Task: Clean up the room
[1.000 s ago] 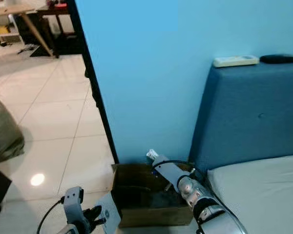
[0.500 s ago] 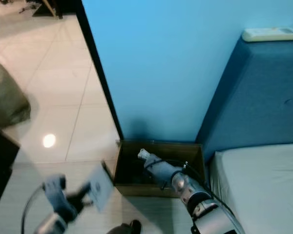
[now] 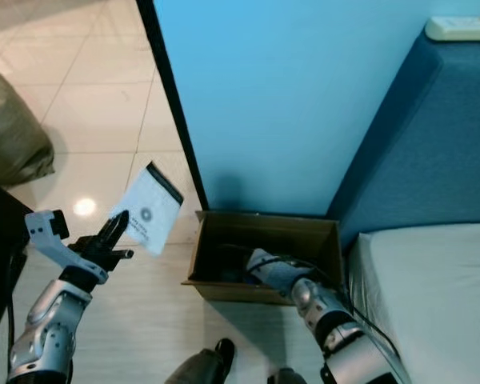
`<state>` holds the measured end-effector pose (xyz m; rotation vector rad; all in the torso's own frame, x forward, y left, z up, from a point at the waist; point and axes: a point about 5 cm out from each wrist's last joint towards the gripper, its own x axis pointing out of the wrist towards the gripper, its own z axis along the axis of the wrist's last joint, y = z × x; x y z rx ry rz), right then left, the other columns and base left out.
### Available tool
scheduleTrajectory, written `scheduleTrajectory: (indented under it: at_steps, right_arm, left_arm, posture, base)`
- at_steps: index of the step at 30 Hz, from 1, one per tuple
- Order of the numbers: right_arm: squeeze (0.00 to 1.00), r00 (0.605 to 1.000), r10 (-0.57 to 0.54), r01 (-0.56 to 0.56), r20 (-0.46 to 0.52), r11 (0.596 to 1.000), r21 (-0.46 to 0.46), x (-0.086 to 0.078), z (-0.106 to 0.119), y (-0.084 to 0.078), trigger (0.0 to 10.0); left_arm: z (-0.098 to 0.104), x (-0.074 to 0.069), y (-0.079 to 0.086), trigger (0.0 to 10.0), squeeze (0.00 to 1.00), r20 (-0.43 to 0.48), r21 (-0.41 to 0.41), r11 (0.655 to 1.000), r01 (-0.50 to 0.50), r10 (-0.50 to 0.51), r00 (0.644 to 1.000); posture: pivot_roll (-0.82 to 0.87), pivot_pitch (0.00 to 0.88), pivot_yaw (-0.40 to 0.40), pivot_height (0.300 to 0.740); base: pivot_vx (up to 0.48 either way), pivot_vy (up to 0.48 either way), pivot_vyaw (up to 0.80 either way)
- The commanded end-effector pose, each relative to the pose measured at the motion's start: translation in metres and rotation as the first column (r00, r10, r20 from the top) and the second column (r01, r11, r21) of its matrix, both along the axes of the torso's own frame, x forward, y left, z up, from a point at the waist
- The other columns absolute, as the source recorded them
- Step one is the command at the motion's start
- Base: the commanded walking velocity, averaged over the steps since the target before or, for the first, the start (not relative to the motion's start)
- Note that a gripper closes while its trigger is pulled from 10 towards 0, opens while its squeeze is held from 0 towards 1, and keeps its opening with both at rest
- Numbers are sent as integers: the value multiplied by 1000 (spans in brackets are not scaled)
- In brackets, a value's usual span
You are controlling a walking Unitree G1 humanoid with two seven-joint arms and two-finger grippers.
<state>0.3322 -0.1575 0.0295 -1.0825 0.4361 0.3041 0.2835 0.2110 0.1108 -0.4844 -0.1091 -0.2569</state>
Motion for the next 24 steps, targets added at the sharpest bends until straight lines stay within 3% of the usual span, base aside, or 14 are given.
scheduleTrajectory:
  at_steps: [1, 6, 7, 8, 9, 13, 14, 15, 16, 18, 19, 20, 21, 24]
  right_arm:
    - [1000, 1000, -9, 9, -12, 1000, -20, -6, -7, -3, 10000]
    - [1000, 996, -71, 72, 46, 997, -21, -11, -10, -15, 10000]
    - [153, 995, -91, 91, 47, 996, -6, -12, -11, -17, 10000]
    - [153, 995, -91, 91, 47, 996, -6, -12, -11, -17, 10000]
    - [0, 988, -155, 153, 15, 982, 107, -17, -17, -18, 10000]
    - [0, 956, -291, 289, -39, 910, 296, -26, -25, -23, 10000]
    - [0, 918, -389, 388, -80, 835, 390, -33, -30, -29, 10000]
    - [0, 918, -389, 388, -80, 835, 390, -33, -30, -29, 10000]
    - [0, 880, -463, 460, -110, 767, 447, -39, -35, -37, 10000]
    - [0, 880, -463, 460, -110, 767, 447, -39, -35, -37, 10000]
    - [0, 842, -522, 515, -135, 706, 486, -45, -39, -45, 10000]
    - [0, 842, -522, 515, -135, 706, 486, -45, -39, -45, 10000]
    - [0, 793, -591, 575, -146, 649, 498, -59, -47, -61, 10000]
    - [0, 777, -613, 593, -145, 634, 496, -65, -49, -68, 10000]
  left_arm:
    - [-7, -5, 0, 10000, 0, -31, -6, 1000, 10, -10, 999]
    - [-9, -5, -6, 10000, 0, -67, -29, 998, 48, -50, 996]
    - [-10, -4, -9, 10000, 0, -77, -36, 997, 63, -66, 995]
    - [-10, -4, -9, 10000, 0, -77, -36, 997, 63, -66, 995]
    - [-12, -3, -17, 10000, 0, -85, -45, 992, 122, -125, 988]
    - [-18, -3, -34, 10000, 0, -106, -62, 970, 235, -241, 965]
    - [-23, -4, -44, 10000, 0, -128, -36, 956, 291, -293, 947]
    - [-23, -4, -44, 10000, 0, -128, -36, 956, 291, -293, 947]
    - [-29, -1, -53, 10000, 0, -156, 1, 949, 314, -310, 938]
    - [-29, -1, -53, 10000, 0, -156, 1, 949, 314, -310, 938]
    - [-34, 2, -61, 10000, 0, -174, 43, 942, 332, -320, 931]
    - [-34, 2, -61, 10000, 0, -174, 43, 942, 332, -320, 931]
    - [-48, 14, -77, 10000, 0, -259, 210, 916, 342, -285, 923]
    - [-55, 19, -85, 10000, 0, -297, 306, 887, 346, -256, 920]
  posture:
    - [223, 365, 45, 710]
    - [200, 346, 59, 710]
    - [194, 338, 58, 710]
    - [194, 338, 58, 710]
    - [176, 326, 61, 710]
    - [157, 314, 63, 710]
    - [134, 303, 69, 710]
    - [134, 303, 69, 710]
    - [110, 295, 74, 710]
    - [110, 295, 74, 710]
    - [85, 289, 80, 710]
    - [85, 289, 80, 710]
    - [45, 282, 92, 710]
    - [32, 283, 94, 710]
  base:
    - [0, 0, 0]
    - [0, 0, 0]
    - [0, 0, 0]
    - [0, 0, 0]
    - [0, 0, 0]
    - [0, 0, 0]
    - [0, 0, -625]
    - [0, 0, -625]
    - [0, 0, -675]
    - [0, 0, -675]
    - [0, 0, -681]
    - [0, 0, -681]
    - [0, 0, -694]
    - [0, 0, -694]
